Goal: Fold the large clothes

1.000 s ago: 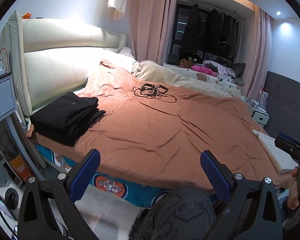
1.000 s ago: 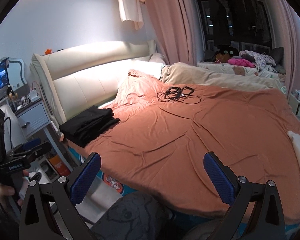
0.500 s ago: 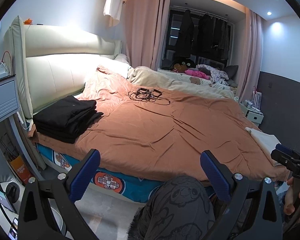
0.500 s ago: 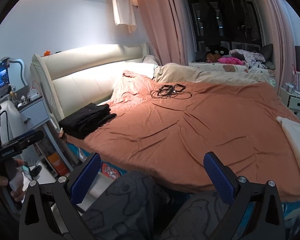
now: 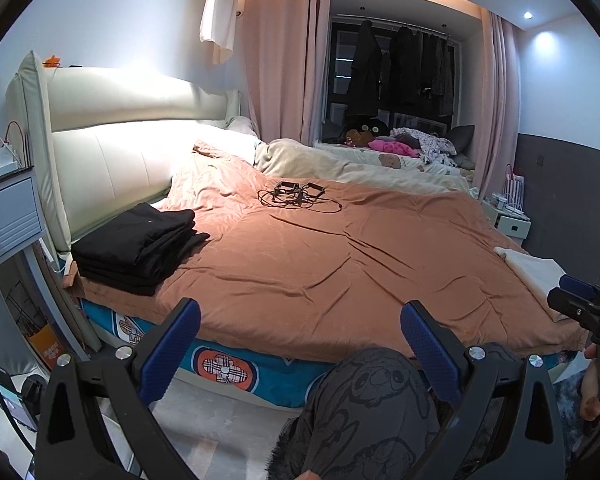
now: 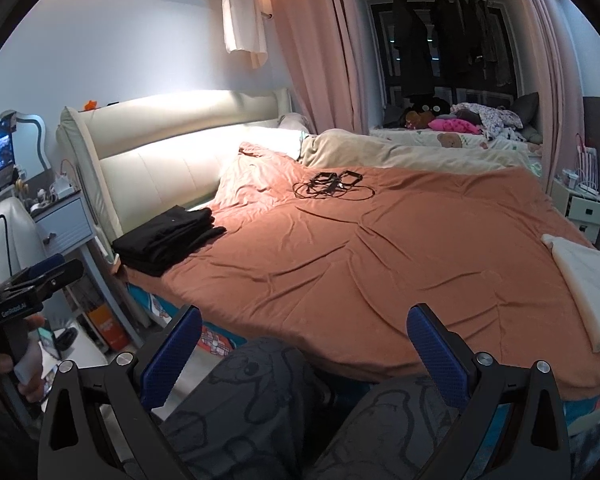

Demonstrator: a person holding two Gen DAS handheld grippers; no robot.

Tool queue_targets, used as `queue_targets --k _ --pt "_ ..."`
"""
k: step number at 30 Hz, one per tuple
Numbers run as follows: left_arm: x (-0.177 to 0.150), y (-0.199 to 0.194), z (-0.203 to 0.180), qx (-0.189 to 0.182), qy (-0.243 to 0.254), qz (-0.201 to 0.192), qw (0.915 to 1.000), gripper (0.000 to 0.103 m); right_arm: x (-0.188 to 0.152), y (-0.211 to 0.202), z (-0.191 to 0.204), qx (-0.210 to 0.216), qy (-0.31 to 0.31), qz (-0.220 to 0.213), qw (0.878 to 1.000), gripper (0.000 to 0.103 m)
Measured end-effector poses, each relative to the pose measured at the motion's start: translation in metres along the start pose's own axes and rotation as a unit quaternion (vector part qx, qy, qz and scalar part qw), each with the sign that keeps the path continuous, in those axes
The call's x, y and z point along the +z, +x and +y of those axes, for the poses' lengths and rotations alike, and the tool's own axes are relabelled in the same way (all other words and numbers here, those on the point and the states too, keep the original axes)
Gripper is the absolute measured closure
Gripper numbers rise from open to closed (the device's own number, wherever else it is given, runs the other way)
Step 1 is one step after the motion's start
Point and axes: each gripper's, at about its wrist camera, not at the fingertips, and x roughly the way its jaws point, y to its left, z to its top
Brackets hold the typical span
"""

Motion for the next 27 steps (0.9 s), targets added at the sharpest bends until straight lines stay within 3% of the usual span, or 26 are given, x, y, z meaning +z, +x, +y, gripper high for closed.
queue_targets --k 27 --pt "-0.0057 -0.0107 0.0058 0.0 -0.012 0.001 0.9999 0.001 -0.0036 -0.0026 0.004 0.004 0.003 0.003 1.0 0.0"
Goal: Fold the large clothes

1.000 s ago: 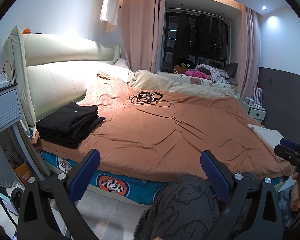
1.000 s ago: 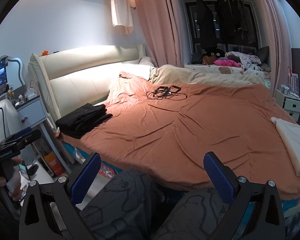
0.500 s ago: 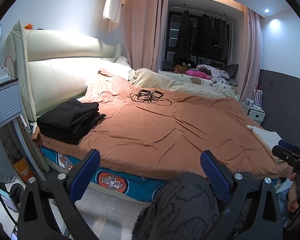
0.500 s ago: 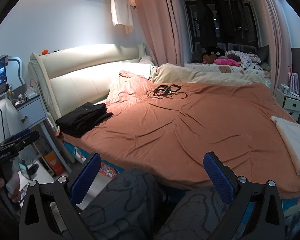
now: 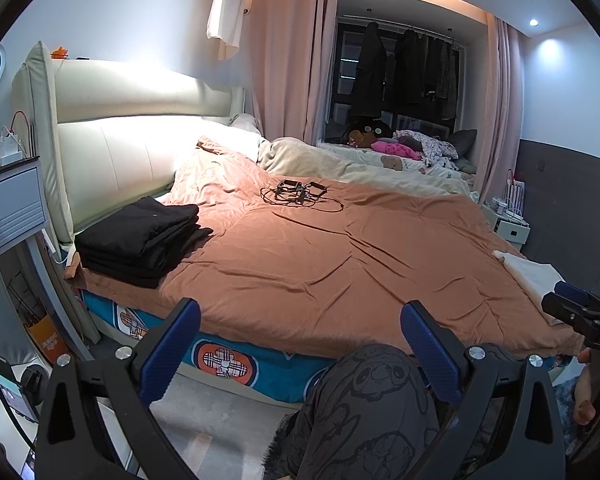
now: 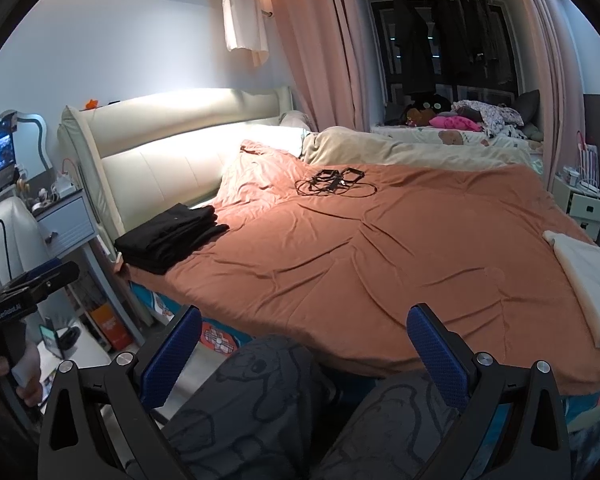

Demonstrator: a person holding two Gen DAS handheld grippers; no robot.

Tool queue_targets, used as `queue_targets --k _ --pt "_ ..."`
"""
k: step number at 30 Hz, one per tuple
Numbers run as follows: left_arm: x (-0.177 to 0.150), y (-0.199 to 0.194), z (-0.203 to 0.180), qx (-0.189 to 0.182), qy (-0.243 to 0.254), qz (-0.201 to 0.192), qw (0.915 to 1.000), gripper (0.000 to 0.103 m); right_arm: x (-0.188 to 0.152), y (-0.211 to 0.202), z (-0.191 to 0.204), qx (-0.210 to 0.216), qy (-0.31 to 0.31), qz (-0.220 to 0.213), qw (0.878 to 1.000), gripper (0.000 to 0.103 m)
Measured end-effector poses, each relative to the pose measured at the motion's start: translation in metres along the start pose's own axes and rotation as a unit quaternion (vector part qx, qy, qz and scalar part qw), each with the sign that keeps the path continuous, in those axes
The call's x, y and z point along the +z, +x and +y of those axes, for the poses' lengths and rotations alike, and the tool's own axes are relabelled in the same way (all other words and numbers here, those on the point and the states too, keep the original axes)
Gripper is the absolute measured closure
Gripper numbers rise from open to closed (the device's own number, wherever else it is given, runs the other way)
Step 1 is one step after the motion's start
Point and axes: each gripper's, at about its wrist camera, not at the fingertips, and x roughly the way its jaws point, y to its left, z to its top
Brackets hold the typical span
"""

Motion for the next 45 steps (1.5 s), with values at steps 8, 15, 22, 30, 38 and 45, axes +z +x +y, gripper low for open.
queue_targets --k 8,15,22,30,38,45 --pt "0.0 -0.001 0.0 0.0 0.001 -0.001 1.0 0.001 -0.002 -0.001 -0.002 0.0 0.002 0.0 1.0 0.0" --pt "0.005 -0.005 0.003 -0.004 0.004 -0.001 1.0 0.001 -0.003 -0.003 -0.004 -0.002 0.002 0.0 1.0 0.0" --pt "0.007 -0.006 0.003 -0.006 0.006 -0.002 1.0 0.001 -0.004 -0.005 -0.005 -0.007 0.004 0.001 1.0 0.0" --pt "0.007 -0.008 0.005 -0.01 0.008 -0.006 0.9999 0.001 -0.001 -0.008 -0.01 -0.012 0.007 0.002 1.0 0.0" --pt "0.006 -0.008 0.005 -0.013 0.005 -0.007 0.9999 0.001 -0.001 -0.008 -0.011 -0.013 0.006 0.004 1.0 0.0" --pt "0.005 -0.007 0.005 -0.012 0.004 -0.009 0.9999 0.001 -0.001 -0.007 -0.012 -0.013 0.006 0.005 1.0 0.0"
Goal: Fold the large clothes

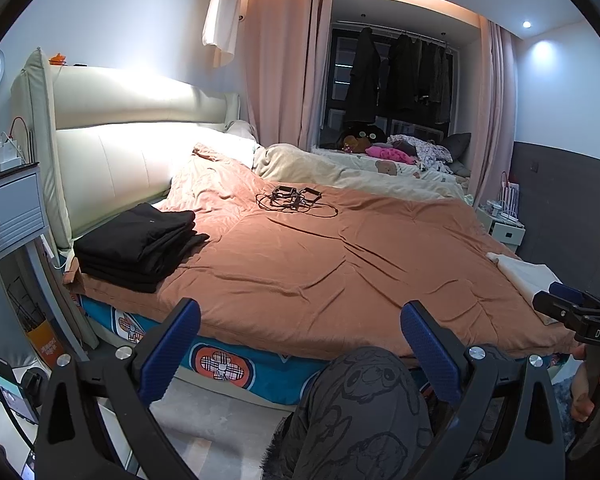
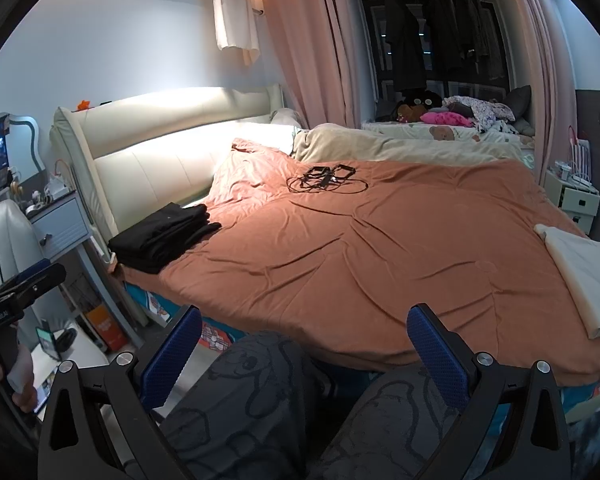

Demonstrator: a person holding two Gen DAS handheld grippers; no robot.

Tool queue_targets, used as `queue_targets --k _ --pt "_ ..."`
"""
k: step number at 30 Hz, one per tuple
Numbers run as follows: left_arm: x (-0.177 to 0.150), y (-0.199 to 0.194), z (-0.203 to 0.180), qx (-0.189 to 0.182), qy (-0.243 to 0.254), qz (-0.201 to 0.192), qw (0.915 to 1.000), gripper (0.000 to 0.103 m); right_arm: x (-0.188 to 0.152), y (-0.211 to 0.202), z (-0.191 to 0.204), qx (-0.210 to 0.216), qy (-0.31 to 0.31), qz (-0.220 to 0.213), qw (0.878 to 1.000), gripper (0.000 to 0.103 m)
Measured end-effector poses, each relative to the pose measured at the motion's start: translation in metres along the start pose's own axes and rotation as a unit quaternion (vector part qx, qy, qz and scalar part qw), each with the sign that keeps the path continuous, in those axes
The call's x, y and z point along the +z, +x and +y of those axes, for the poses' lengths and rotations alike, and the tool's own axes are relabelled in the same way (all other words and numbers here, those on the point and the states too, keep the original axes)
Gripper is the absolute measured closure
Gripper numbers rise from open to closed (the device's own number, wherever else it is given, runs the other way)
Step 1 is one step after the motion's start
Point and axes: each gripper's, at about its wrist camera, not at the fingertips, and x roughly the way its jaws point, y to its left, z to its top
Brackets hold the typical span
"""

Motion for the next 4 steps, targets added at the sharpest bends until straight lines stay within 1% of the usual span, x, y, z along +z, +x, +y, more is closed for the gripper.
queue_targets --k 4 --pt "-0.0011 -0.0004 -0.0012 0.0 0.002 0.0 1.0 0.001 -0.0002 0.0001 -0.0022 -0.002 -0.001 0.001 1.0 0.0"
